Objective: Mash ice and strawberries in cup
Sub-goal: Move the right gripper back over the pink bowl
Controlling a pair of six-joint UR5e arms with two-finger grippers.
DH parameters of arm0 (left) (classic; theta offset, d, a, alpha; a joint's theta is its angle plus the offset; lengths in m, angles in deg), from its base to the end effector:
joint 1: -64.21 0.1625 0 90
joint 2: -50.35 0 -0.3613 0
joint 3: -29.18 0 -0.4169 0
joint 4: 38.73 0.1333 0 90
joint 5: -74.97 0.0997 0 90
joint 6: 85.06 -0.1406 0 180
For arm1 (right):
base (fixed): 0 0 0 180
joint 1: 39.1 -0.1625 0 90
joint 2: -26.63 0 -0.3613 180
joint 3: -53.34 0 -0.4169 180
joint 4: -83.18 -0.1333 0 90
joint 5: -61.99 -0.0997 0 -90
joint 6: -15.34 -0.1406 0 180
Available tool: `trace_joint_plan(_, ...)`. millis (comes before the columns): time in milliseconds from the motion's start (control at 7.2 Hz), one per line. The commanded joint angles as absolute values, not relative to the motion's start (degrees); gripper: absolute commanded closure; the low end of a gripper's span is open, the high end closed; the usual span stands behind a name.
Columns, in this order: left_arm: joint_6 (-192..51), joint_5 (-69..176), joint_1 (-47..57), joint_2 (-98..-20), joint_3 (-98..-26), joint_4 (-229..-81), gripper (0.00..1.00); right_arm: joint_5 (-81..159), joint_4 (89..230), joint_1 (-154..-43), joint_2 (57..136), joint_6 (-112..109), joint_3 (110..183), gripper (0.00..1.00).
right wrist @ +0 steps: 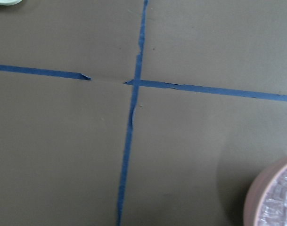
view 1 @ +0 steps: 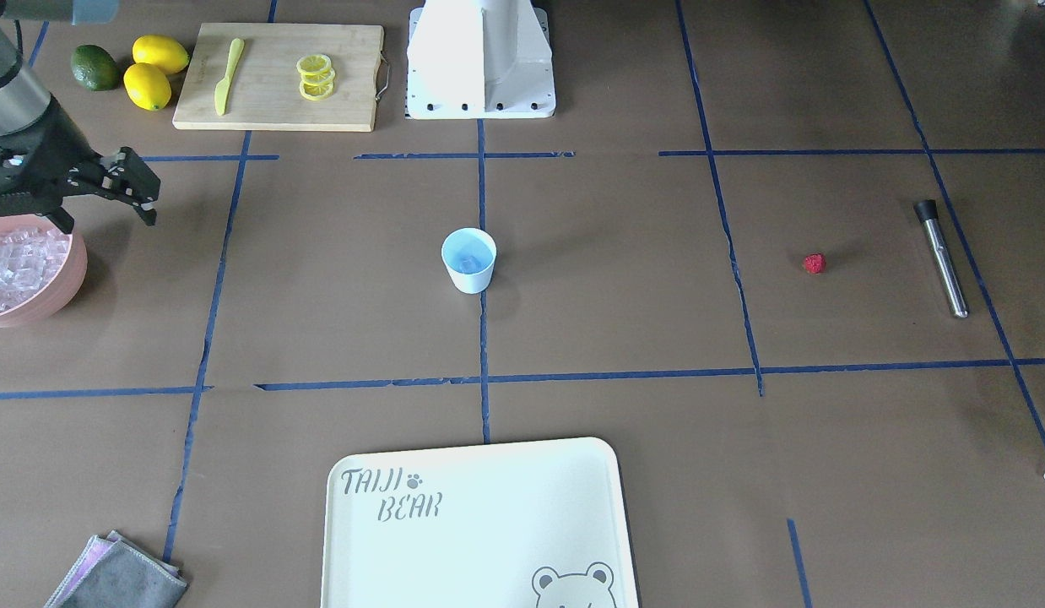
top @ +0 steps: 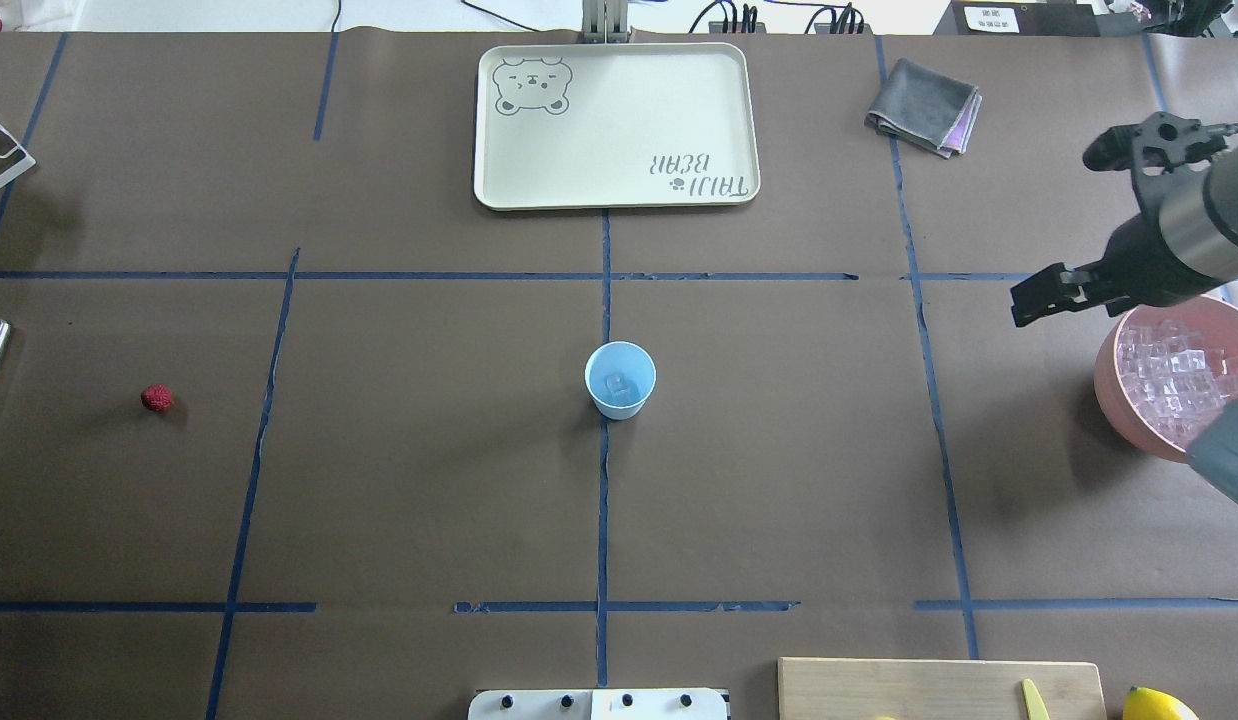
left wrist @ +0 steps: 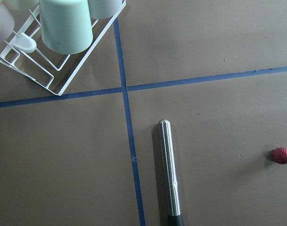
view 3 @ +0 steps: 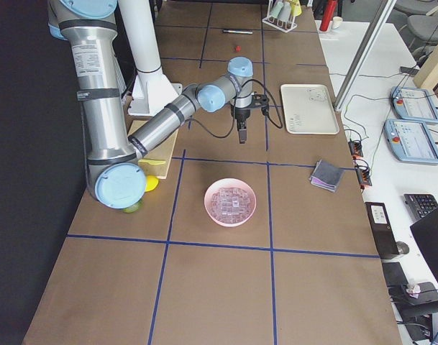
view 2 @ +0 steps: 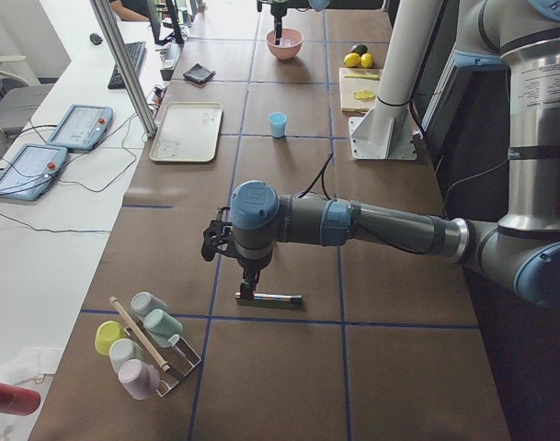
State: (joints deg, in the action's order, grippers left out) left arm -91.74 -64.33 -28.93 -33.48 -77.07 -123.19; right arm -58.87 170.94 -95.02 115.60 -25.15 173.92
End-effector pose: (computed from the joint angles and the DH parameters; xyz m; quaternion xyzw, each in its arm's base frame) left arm -0.0529 -0.4761 0.5322 0.0715 0.4121 0.0446 0.9072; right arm -0.2360 -0.4580 0.3499 0.0691 -0.3725 -0.0258 0.9251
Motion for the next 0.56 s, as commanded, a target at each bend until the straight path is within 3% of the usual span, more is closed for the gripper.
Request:
trace_joint_plan(0,-91.7,-64.3,-28.9,-33.5,-77.1,-123.2,0.00,-59.7,162.4,-98.7,124.5,-19.4,171.7,0.01)
trace_joint_plan(417,-91.7,-64.3,-29.0,-33.5,-77.2,-123.2,0.00,-59.7,162.4,-100.4,123.9,-16.7,165.7,0.07)
